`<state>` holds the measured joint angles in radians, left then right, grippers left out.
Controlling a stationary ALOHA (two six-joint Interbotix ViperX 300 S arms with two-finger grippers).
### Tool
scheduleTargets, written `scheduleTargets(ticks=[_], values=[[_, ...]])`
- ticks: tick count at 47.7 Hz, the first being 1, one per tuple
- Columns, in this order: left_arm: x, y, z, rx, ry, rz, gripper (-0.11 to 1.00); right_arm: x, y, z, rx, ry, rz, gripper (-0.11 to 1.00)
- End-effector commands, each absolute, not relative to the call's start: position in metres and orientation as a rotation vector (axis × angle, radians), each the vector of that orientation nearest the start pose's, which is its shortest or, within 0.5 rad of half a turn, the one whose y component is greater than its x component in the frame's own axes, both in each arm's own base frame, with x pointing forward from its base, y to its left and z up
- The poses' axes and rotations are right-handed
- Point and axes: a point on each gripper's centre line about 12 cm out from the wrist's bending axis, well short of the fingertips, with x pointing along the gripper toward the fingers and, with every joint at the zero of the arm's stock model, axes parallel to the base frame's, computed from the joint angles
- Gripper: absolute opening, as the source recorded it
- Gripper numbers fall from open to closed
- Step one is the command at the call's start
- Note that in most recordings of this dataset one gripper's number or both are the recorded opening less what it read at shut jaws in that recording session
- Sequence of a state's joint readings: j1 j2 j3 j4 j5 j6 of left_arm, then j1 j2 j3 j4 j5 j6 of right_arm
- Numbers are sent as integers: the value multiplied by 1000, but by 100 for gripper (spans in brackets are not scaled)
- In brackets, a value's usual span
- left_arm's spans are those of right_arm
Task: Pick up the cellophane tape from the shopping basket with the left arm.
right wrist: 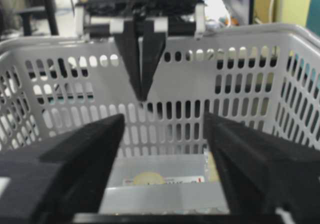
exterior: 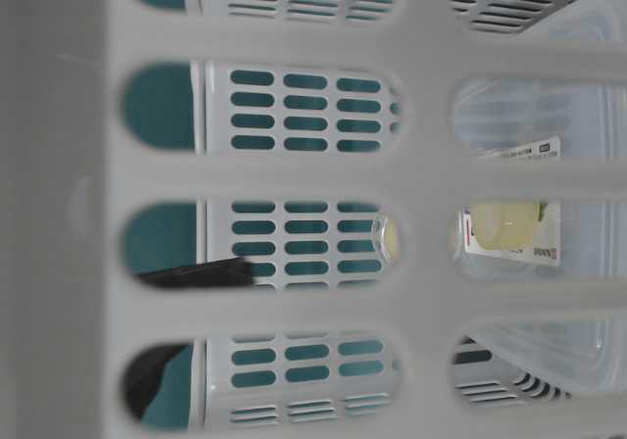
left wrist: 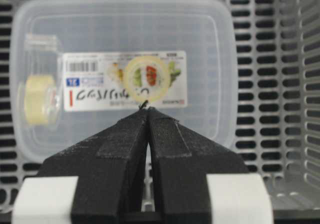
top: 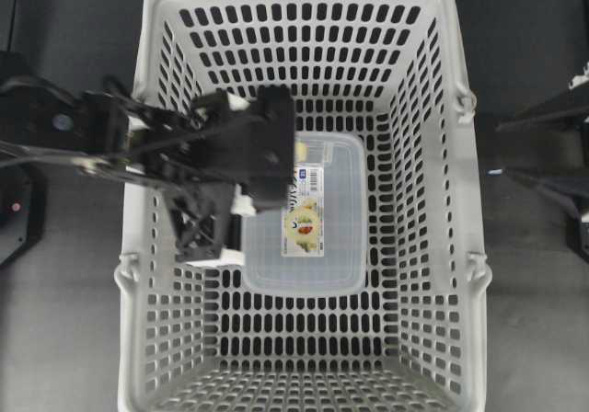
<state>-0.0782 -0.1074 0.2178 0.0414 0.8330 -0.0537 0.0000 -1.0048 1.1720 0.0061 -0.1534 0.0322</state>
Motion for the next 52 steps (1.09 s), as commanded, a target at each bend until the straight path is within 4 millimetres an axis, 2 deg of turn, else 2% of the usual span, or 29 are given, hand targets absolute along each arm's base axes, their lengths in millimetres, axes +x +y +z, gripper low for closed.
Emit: scheduleTargets(ticks=[1,3,5,15,18,20,29,38,52], values=[[401,-31,316,47,917,-45,1,193,2,296,43,-14,10,67],[404,-31,314,49,926,-45,2,193,2,297,43,-20,11,72],[407,-31,311,48,940,-44,8,192,2,298,43,-24,11,74],[427,-33,290,50,1035,-38,70,189,3,303,43,-44,16,75],[433,-32,282,55,1069,-38,83,189,3,302,43,-41,16,75],[437,-33,276,62,1087,-42,89,189,3,302,43,-41,18,75],[450,-34,250,71,1171,-40,90,189,4,302,42,-41,19,75],[452,-34,224,74,1234,-40,91,189,4,302,43,-41,19,75],[455,-28,215,92,1234,-48,91,189,5,302,43,-41,27,75]])
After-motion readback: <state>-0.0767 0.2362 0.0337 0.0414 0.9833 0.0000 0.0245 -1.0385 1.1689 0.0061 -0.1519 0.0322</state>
